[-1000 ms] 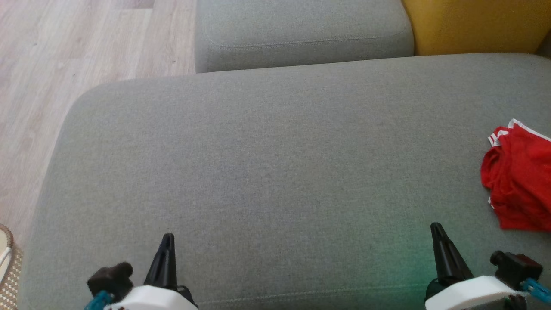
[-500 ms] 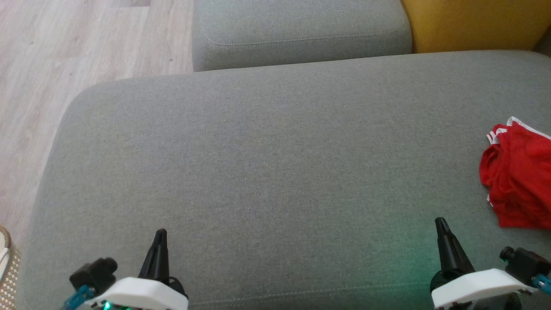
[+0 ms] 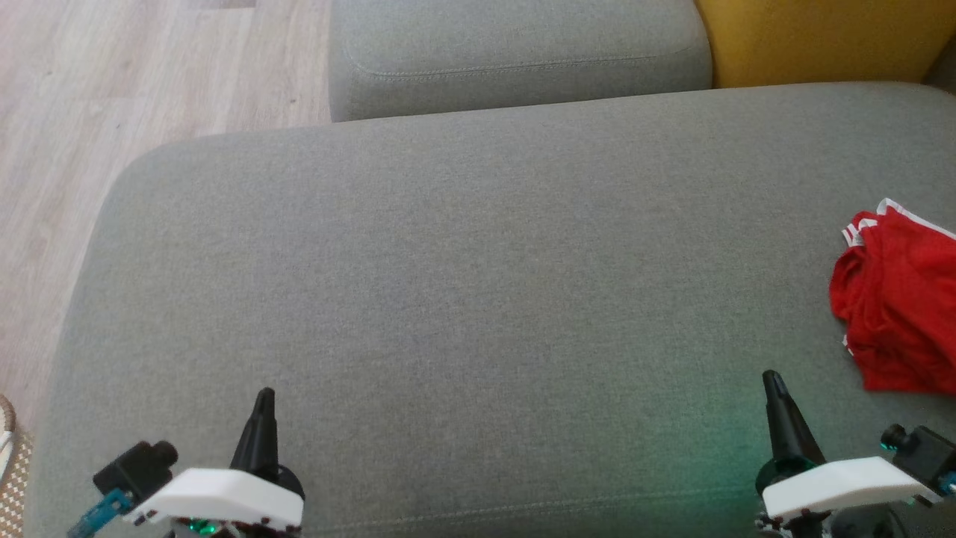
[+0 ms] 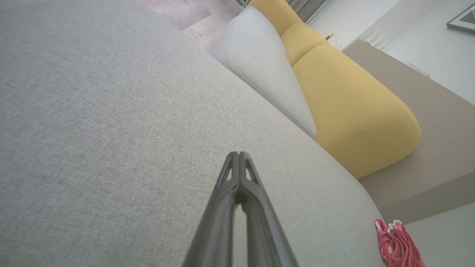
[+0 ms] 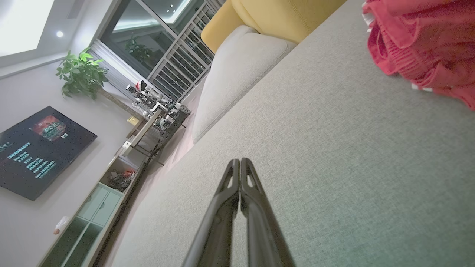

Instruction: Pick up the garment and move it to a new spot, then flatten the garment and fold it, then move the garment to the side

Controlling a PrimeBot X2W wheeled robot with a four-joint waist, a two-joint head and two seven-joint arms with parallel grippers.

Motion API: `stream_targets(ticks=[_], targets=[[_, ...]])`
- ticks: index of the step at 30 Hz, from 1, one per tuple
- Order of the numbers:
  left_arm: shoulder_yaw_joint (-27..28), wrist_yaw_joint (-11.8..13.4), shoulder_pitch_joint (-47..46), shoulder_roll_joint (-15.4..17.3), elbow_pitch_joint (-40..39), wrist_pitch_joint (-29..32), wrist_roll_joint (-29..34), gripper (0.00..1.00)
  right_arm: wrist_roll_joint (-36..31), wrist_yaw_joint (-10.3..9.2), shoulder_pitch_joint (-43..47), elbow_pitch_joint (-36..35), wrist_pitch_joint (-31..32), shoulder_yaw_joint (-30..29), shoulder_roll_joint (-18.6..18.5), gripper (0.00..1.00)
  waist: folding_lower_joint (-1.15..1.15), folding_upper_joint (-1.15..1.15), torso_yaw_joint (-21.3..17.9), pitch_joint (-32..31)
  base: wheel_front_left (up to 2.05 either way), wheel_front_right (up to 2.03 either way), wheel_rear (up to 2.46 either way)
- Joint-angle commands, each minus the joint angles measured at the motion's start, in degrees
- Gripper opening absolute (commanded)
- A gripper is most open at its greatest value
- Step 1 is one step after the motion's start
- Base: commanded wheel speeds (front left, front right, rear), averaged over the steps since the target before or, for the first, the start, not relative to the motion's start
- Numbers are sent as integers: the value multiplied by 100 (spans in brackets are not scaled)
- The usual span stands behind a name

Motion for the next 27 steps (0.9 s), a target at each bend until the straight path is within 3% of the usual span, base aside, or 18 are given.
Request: stream_targets(ticks=[1, 27], targets=[[165, -67, -345, 86, -137, 41, -182, 0, 186, -1, -334, -164, 50, 24, -119, 0, 0, 0, -3, 3, 0, 0, 0], [582, -361, -663, 92, 62, 447, -1935, 0, 1871, -1, -618, -70, 459, -69, -136, 0, 0, 0, -66, 63, 0, 0, 0]])
